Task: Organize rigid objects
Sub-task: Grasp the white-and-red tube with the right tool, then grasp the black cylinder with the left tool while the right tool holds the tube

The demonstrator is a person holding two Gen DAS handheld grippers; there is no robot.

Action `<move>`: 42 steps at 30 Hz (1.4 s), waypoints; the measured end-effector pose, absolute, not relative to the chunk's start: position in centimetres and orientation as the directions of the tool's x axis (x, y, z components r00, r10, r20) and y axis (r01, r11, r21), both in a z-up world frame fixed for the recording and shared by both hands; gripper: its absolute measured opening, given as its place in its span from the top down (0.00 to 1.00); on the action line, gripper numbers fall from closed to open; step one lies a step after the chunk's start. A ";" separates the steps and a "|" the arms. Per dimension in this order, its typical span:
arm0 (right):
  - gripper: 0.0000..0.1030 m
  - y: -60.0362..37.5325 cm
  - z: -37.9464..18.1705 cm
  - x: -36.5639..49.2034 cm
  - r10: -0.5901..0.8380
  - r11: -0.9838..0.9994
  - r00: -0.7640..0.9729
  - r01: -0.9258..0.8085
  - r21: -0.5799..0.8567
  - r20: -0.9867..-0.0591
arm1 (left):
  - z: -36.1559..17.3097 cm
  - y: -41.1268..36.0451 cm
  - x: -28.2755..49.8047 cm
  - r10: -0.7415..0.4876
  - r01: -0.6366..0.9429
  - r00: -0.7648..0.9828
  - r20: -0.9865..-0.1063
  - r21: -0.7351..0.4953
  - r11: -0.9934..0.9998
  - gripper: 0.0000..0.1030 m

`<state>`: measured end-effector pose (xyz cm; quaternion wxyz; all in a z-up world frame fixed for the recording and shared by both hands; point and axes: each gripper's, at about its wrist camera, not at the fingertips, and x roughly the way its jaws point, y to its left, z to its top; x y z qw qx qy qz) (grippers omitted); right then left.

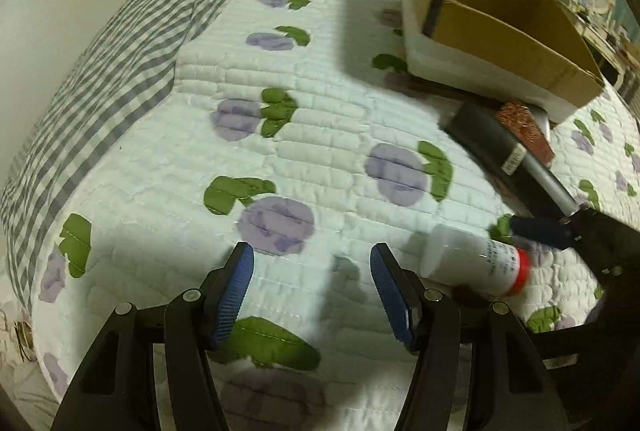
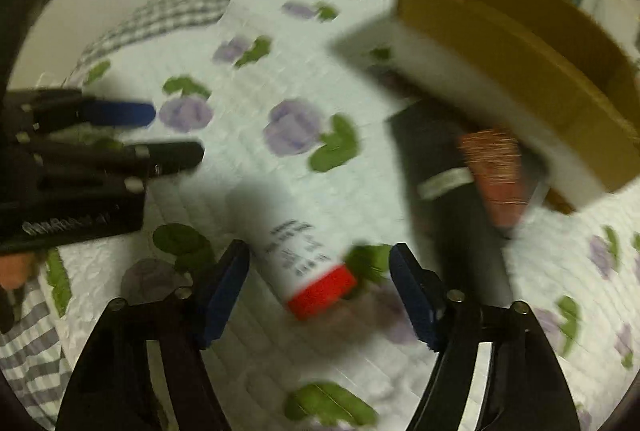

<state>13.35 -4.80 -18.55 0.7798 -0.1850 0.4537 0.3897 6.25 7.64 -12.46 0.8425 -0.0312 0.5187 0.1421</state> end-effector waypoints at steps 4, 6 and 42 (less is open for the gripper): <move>0.39 -3.3 -19.7 13.9 0.443 0.618 0.250 -0.781 0.091 -0.861 | -12.9 7.6 6.3 0.214 -0.269 0.415 -0.885 0.105 0.957 0.38; 0.46 -3.0 -19.6 14.0 0.448 0.619 0.249 -0.779 0.097 -0.859 | -12.9 7.5 6.5 0.221 -0.268 0.409 -0.885 0.115 0.957 0.38; 0.65 -19.6 -14.0 18.8 0.251 0.929 0.579 -0.368 0.026 -0.776 | -14.6 -3.7 17.6 -0.023 -0.265 0.443 -0.896 -0.155 0.952 0.33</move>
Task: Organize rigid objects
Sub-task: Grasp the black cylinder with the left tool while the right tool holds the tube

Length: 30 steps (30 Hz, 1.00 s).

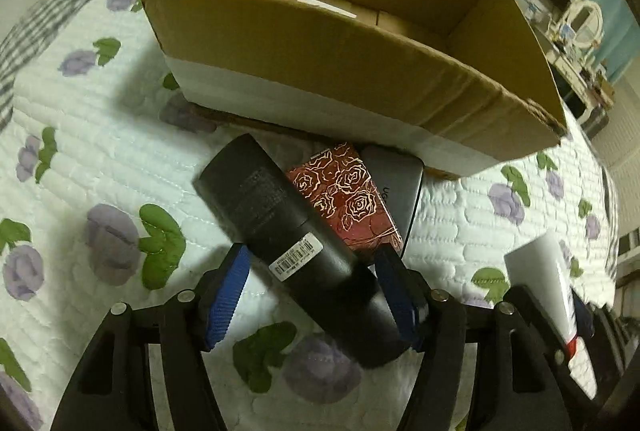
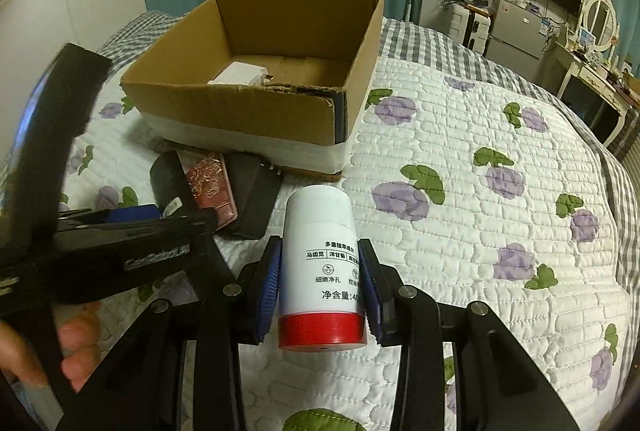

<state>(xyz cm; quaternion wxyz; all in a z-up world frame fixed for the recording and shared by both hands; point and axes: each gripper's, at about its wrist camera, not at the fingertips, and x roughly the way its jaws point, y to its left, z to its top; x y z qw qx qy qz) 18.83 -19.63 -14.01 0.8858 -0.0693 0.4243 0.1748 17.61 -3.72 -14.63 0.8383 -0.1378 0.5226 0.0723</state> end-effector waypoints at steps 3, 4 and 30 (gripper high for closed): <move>0.65 -19.5 -14.2 18.8 0.250 0.928 0.574 -0.371 0.024 -0.780 | -15.0 -3.0 17.6 -0.054 -0.255 0.439 -0.897 -0.182 0.950 0.33; 0.65 -19.4 -14.2 18.8 0.250 0.928 0.574 -0.372 0.023 -0.780 | -15.1 -2.7 17.6 -0.065 -0.253 0.432 -0.899 -0.190 0.949 0.33; 0.65 -19.3 -14.1 18.6 0.250 0.927 0.577 -0.374 0.022 -0.777 | -14.7 -2.7 15.7 -0.120 -0.135 0.384 -0.915 -0.185 0.973 0.57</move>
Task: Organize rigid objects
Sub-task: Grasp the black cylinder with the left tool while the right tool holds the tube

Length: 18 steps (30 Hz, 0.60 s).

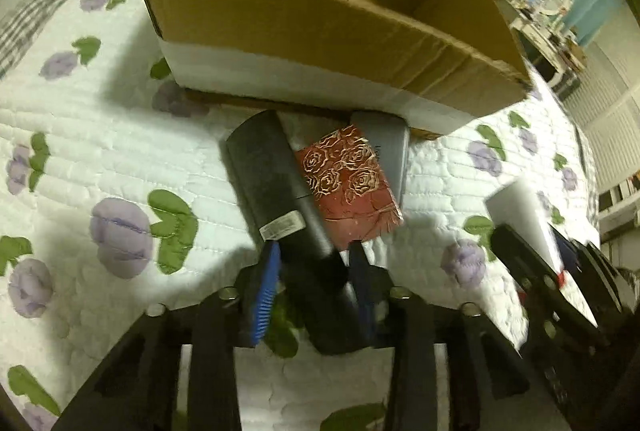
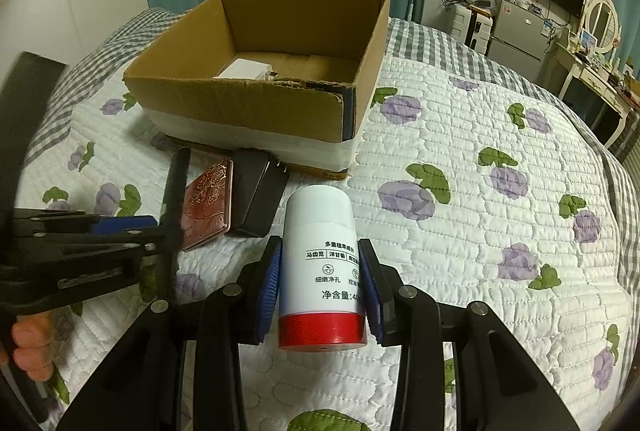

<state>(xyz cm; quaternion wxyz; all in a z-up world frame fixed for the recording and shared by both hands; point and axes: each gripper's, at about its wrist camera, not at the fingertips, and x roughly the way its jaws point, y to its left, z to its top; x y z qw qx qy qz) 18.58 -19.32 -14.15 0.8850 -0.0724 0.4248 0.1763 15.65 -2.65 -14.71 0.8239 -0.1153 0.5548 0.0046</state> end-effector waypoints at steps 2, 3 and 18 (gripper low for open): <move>0.65 -19.3 -14.2 18.6 0.250 0.927 0.575 -0.375 0.021 -0.779 | -15.2 -2.9 16.4 -0.070 -0.165 0.390 -0.918 -0.144 0.976 0.52; 0.65 -19.2 -14.2 18.6 0.251 0.926 0.573 -0.377 0.021 -0.780 | -15.2 -2.9 16.7 -0.049 -0.176 0.396 -0.917 -0.128 0.976 0.52; 0.65 -18.8 -14.3 18.4 0.257 0.920 0.568 -0.390 0.019 -0.782 | -16.3 -1.1 17.3 -0.162 -0.145 0.352 -0.922 -0.225 0.964 0.51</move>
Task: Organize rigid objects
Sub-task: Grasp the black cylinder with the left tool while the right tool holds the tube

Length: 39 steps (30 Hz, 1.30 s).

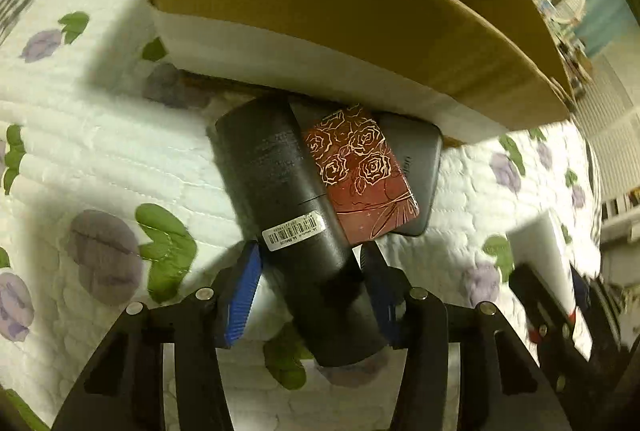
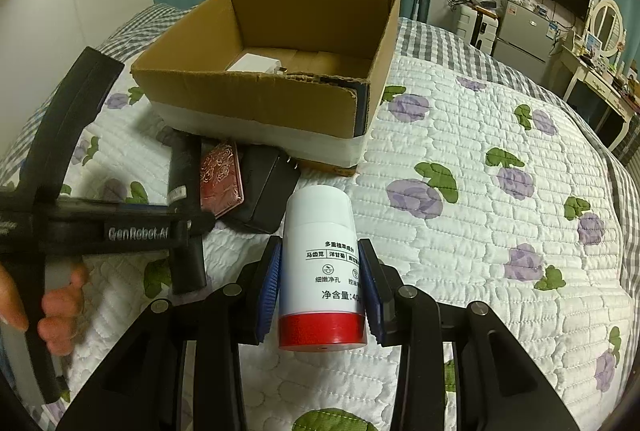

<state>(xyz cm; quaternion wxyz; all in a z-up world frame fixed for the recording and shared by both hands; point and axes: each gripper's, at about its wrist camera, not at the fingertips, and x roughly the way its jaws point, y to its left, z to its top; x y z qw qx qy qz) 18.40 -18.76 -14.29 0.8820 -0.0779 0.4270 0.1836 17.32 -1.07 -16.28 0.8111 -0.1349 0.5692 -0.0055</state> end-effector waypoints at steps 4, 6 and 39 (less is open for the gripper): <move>0.65 -18.8 -14.3 18.4 0.257 0.921 0.569 -0.390 0.020 -0.781 | -15.7 -0.3 16.4 -0.195 -0.155 0.371 -0.908 -0.268 0.951 0.55; 0.65 -18.8 -14.2 18.4 0.259 0.920 0.569 -0.392 0.019 -0.780 | -15.0 -0.3 15.7 -0.180 -0.148 0.386 -0.905 -0.253 0.956 0.57; 0.65 -17.2 -14.8 17.4 0.255 0.910 0.548 -0.414 0.006 -0.797 | -16.2 -2.5 16.3 -0.062 0.016 0.326 -0.943 -0.061 0.998 0.55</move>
